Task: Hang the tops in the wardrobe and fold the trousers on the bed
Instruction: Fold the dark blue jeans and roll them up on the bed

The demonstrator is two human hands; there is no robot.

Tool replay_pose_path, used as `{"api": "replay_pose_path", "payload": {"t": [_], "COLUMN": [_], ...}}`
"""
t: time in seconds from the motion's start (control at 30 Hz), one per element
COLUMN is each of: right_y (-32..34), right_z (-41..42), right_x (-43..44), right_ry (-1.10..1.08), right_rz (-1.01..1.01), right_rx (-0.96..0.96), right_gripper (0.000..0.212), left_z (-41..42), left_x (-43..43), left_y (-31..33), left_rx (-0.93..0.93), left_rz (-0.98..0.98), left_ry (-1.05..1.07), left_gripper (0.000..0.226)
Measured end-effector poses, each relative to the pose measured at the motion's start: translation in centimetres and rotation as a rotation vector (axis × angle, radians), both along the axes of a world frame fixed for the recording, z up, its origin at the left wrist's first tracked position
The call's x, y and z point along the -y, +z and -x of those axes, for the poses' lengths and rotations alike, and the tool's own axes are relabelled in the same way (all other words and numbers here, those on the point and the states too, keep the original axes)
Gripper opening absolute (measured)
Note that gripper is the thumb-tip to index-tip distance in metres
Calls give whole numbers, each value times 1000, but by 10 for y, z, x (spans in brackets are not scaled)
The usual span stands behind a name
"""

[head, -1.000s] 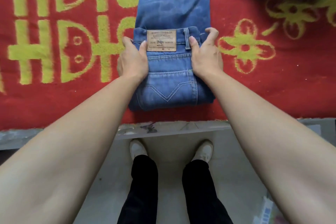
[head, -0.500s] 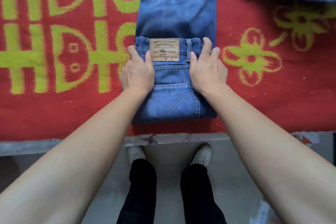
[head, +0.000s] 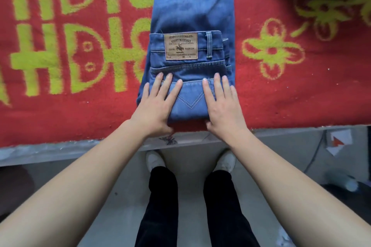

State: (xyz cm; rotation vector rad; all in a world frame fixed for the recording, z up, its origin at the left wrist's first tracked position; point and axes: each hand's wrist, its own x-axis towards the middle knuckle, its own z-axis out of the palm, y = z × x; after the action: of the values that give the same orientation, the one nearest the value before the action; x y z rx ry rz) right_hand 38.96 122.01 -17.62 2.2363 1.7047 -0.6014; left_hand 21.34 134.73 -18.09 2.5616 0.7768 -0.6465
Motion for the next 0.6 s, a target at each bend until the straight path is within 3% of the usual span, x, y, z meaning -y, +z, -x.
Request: {"api": "replay_pose_path", "payload": {"t": [0.17, 0.33, 0.5, 0.6], "right_y": [19, 74, 131, 156], "right_z": [-5, -25, -38, -53], "right_x": [-10, -22, -5, -2], "right_ry": [-6, -15, -25, -13], "right_rz": [32, 76, 193, 221], "right_rx": [-40, -169, -327, -449], "right_gripper": [97, 69, 57, 52], "left_z": [-4, -15, -20, -22], "left_x": [-1, -6, 0, -3], "left_y": [16, 71, 136, 167], "left_rx": [-10, 17, -161, -168], "left_rz": [22, 212, 302, 391], "left_ry": [44, 197, 179, 262], "left_gripper": [108, 80, 60, 54]}}
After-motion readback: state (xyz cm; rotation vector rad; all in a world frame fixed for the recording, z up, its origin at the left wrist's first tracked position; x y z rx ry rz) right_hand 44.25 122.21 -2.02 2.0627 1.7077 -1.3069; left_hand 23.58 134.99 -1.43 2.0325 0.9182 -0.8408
